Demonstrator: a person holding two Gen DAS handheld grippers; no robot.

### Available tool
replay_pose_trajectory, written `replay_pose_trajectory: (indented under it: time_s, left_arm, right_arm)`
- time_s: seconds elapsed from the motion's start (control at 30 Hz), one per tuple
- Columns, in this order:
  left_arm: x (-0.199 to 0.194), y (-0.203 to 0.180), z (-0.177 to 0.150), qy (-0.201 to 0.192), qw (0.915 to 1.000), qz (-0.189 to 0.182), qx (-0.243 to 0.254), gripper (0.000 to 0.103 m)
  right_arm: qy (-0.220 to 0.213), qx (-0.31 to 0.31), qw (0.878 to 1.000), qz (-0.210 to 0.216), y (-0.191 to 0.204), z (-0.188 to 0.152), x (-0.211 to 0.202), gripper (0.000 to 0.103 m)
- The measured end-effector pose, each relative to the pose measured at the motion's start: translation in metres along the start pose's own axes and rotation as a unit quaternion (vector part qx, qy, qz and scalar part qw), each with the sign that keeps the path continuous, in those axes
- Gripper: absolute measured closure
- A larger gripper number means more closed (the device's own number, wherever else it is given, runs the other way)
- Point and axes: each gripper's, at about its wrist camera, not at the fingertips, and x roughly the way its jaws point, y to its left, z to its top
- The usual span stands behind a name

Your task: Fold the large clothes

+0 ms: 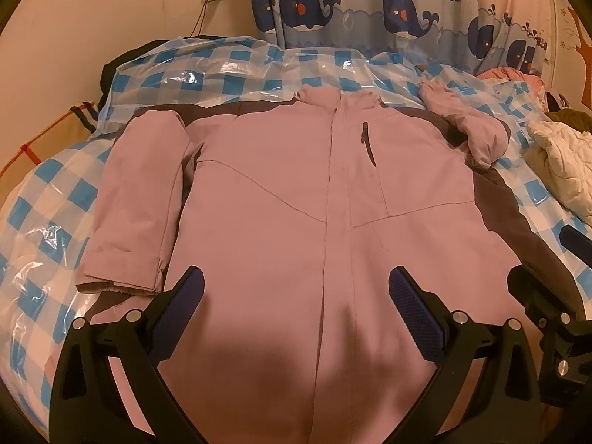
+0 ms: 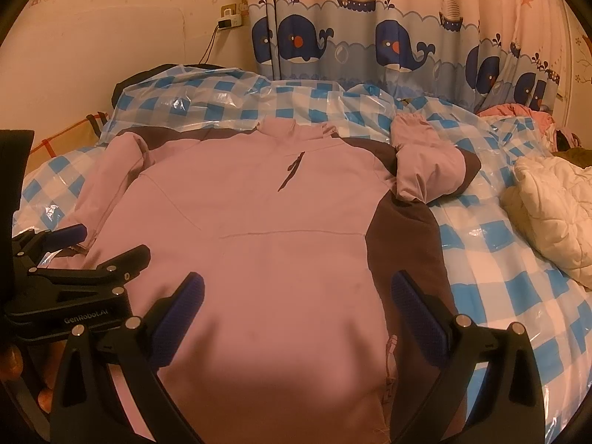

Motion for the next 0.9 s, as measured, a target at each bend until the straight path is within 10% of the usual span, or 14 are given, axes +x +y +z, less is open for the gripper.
replay_pose_trajectory:
  time_s: [0.9]
  left_arm:
    - [0.0018, 0.0022, -0.0006, 0.006, 1.0, 0.002, -0.001, 0.007]
  right_arm:
    - [0.007, -0.003, 1.0, 0.003, 0.0021, -0.0087, 0.0072, 0.006]
